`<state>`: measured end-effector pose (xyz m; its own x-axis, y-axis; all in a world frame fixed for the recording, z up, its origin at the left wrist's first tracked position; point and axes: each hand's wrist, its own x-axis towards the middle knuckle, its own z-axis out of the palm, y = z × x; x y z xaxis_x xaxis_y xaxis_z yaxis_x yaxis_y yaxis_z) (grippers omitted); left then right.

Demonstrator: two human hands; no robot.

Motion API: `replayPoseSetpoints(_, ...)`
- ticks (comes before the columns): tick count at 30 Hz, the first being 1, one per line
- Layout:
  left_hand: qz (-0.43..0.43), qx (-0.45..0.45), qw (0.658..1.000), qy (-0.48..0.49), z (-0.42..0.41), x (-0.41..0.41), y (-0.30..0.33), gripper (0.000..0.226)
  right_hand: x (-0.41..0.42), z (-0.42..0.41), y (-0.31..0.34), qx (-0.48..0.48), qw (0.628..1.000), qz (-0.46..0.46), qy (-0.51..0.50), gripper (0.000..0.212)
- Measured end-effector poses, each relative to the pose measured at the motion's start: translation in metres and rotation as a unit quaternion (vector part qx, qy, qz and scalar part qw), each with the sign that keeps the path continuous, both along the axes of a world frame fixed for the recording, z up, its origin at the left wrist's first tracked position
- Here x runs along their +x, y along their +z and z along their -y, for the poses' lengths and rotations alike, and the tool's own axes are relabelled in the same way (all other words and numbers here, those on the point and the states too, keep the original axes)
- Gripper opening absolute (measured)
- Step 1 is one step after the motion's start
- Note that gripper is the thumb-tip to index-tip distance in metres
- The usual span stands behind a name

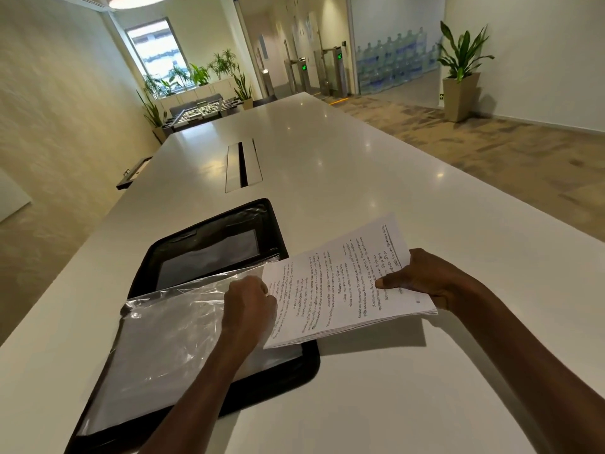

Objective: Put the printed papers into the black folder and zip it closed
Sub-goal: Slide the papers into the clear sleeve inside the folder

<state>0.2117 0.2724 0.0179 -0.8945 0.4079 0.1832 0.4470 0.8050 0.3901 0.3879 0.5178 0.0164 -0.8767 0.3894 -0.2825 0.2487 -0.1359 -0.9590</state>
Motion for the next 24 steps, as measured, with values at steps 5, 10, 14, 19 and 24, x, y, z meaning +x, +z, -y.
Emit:
replayPoseSetpoints(5,0.03,-0.04,0.999,0.017,0.017,0.016,0.005,0.005,-0.003,-0.002,-0.003,-0.012,1.0,0.013,-0.005,0.033)
replayPoseSetpoints(10,0.041,-0.079,0.996,0.007,0.044,0.04,0.003,0.012,-0.005,-0.005,-0.011,-0.025,0.999,0.042,-0.006,0.036)
replayPoseSetpoints(14,0.041,-0.1,0.994,0.004,0.051,0.058,0.001,0.016,-0.002,-0.009,-0.012,-0.037,0.997,0.069,-0.027,0.039)
replayPoseSetpoints(19,0.01,-0.117,0.993,0.023,0.046,0.072,0.002,0.014,0.007,-0.01,-0.008,-0.026,0.994,0.087,-0.057,0.038)
replayPoseSetpoints(24,-0.008,-0.095,0.995,0.016,0.037,0.082,0.0,0.014,0.009,-0.015,-0.008,0.024,0.995,0.076,-0.063,0.027)
